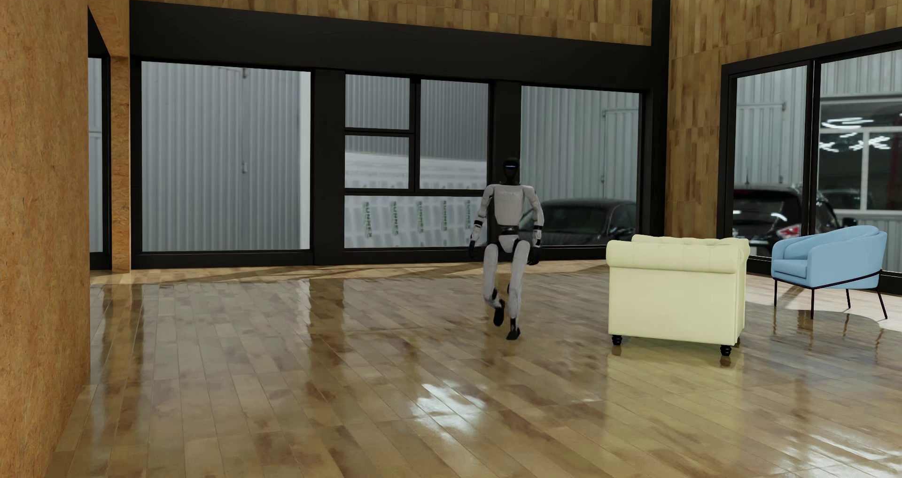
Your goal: Go around the light lime armchair
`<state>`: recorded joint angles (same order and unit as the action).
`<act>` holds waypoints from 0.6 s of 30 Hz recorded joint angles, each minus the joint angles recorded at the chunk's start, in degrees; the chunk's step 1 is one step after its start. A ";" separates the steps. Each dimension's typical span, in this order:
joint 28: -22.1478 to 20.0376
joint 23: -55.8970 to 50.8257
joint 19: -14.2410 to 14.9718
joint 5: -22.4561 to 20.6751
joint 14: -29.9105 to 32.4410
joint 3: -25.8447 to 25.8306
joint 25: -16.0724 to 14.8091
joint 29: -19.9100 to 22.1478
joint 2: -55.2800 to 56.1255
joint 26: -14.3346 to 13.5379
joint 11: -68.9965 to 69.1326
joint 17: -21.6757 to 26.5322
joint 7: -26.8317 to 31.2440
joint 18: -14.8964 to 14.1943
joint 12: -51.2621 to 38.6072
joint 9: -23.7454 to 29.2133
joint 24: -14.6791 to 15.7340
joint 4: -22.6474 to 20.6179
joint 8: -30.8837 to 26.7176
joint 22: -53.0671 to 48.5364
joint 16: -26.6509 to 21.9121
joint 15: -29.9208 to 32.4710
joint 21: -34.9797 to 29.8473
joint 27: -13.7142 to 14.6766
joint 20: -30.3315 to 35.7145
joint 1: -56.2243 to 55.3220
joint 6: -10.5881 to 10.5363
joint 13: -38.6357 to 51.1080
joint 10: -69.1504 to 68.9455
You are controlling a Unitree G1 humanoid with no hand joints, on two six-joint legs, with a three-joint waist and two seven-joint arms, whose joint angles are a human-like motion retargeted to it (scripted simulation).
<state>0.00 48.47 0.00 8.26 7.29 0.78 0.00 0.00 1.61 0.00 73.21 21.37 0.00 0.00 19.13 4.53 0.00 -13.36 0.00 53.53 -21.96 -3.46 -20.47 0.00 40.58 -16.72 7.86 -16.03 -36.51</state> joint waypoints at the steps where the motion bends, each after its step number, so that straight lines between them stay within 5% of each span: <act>1: 0.00 1.36 0.00 -0.38 -4.24 -1.66 0.00 0.00 5.60 0.00 3.17 -0.42 0.00 0.00 -0.93 1.38 0.00 0.14 0.00 -0.53 -0.06 -6.14 -2.01 0.00 -0.05 6.38 0.02 0.36 2.65; 3: 0.00 3.01 0.00 -1.74 -11.27 -8.49 0.00 0.00 12.81 0.00 -9.09 -0.56 0.00 0.00 -4.32 2.24 0.00 1.29 0.00 -0.33 -0.61 -10.62 -5.31 0.00 -0.12 16.16 -1.72 -0.98 5.80; 6: 0.00 2.72 0.00 -2.36 -23.77 -14.27 0.00 0.00 20.74 0.00 -40.75 0.41 0.00 0.00 -8.51 0.50 0.00 3.09 0.00 -4.69 -1.20 -5.77 -3.14 0.00 -5.86 26.40 -4.71 -4.53 11.52; 9: 0.00 4.04 0.00 -0.22 -28.99 -19.74 0.00 0.00 25.34 0.00 -38.48 1.53 0.00 0.00 -9.62 -0.76 0.00 4.70 0.00 -8.11 -1.84 -0.93 -2.99 0.00 -8.52 34.18 -7.66 -7.11 8.40; 10: 0.00 4.69 0.00 -1.85 -22.25 -20.88 0.00 0.00 27.70 0.00 -31.35 0.88 0.00 0.00 -9.76 -1.24 0.00 6.25 0.00 -10.56 -1.73 1.66 0.30 0.00 -13.91 33.13 -9.68 -7.92 0.97; 12: 0.00 9.09 0.00 -2.70 1.24 -19.27 0.00 0.00 23.49 0.00 -24.63 0.74 0.00 0.00 -9.27 -0.17 0.00 7.42 0.00 -6.55 0.56 -3.20 -2.49 0.00 -9.05 25.37 -11.84 -6.12 -23.89; 15: 0.00 8.44 0.00 -0.47 4.77 -11.59 0.00 0.00 9.80 0.00 -30.01 -1.36 0.00 0.00 -9.12 1.00 0.00 8.64 0.00 -1.69 3.25 -6.93 -3.44 0.00 -5.12 7.02 -10.37 -4.69 -33.76; 18: 0.00 -0.56 0.00 2.03 9.30 -1.20 0.00 0.00 -5.45 0.00 -38.77 -0.68 0.00 0.00 -4.05 0.47 0.00 8.68 0.00 -2.11 2.63 -12.97 -4.94 0.00 -3.07 -7.97 -6.55 -5.58 -12.99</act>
<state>0.00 47.91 0.00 10.29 16.58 -0.42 0.00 0.00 -3.84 0.00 34.45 20.69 0.00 0.00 15.08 5.00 0.00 -4.68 0.00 51.42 -19.33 -16.44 -25.41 0.00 37.51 -24.69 1.31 -21.61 -49.50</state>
